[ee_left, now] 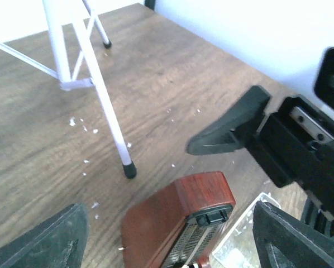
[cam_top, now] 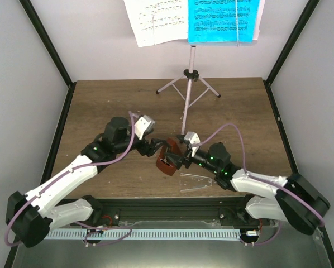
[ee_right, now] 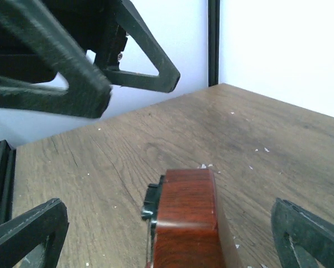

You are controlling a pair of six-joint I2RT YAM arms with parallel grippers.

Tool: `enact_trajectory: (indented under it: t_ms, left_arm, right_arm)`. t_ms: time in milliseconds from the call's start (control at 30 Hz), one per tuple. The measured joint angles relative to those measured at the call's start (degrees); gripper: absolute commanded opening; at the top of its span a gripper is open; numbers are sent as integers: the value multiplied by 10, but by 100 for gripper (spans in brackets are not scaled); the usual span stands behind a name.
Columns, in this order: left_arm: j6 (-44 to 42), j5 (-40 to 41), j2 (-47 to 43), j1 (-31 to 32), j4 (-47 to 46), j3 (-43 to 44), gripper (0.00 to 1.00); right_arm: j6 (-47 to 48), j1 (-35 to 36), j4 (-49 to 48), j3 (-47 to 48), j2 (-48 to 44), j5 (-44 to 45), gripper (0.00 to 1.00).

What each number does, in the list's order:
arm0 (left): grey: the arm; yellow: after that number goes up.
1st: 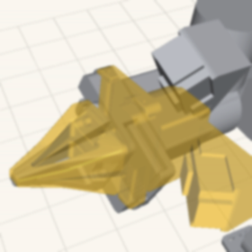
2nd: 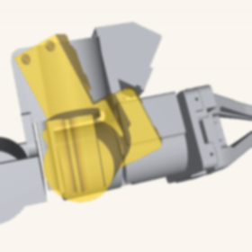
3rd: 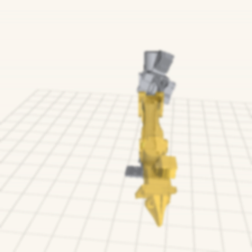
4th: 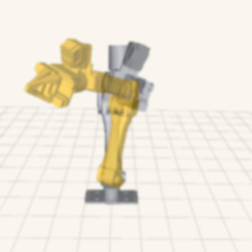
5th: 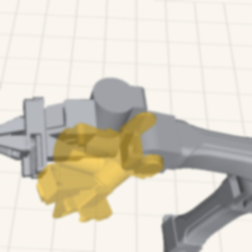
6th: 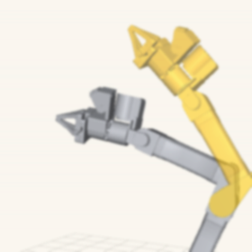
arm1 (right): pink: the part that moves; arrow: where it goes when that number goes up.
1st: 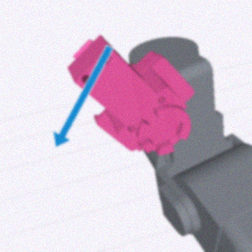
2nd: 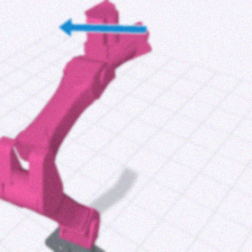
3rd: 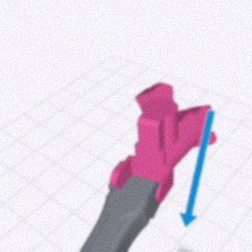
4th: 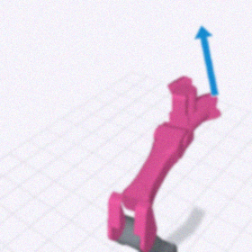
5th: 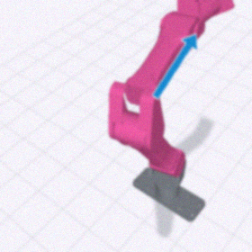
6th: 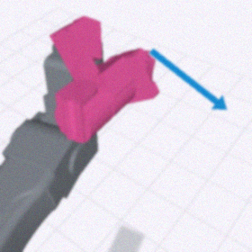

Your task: Pack up the instrument practice props

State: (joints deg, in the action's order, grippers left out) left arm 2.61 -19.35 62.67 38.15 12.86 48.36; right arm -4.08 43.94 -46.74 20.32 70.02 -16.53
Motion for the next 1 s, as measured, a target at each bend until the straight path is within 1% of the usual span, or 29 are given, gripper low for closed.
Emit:
enact_trajectory:
  t_ms: [167,300,367,467,600,667,733,867,1000]
  left_arm:
    - [-11,26,-24,-3,-6,-5,84]
    - [-11,42,-19,-1,2,-5,85]
    - [10,49,-20,4,7,-5,85]
    - [69,45,-32,9,-19,-23,87]
    - [159,40,-66,10,-103,-120,87]
    - [193,28,-56,10,-145,-169,87]
    - [213,4,-25,10,-172,-196,87]
    - [229,-40,38,10,-210,-202,87]
    - [232,-54,63,10,-248,-205,86]
  right_arm:
    - [-21,-1,82,-10,-103,31,100]
    - [-72,-7,169,-11,-166,97,100]
    - [-99,-11,209,-18,-192,126,100]
    - [-148,-21,273,-42,-244,165,90]
    - [-212,-24,320,-82,-287,163,76]
    - [-246,-24,330,-99,-289,147,71]
    - [-278,-24,333,-115,-279,126,67]
    - [-327,-24,316,-138,-236,86,59]
    - [-349,-24,287,-134,-179,72,52]
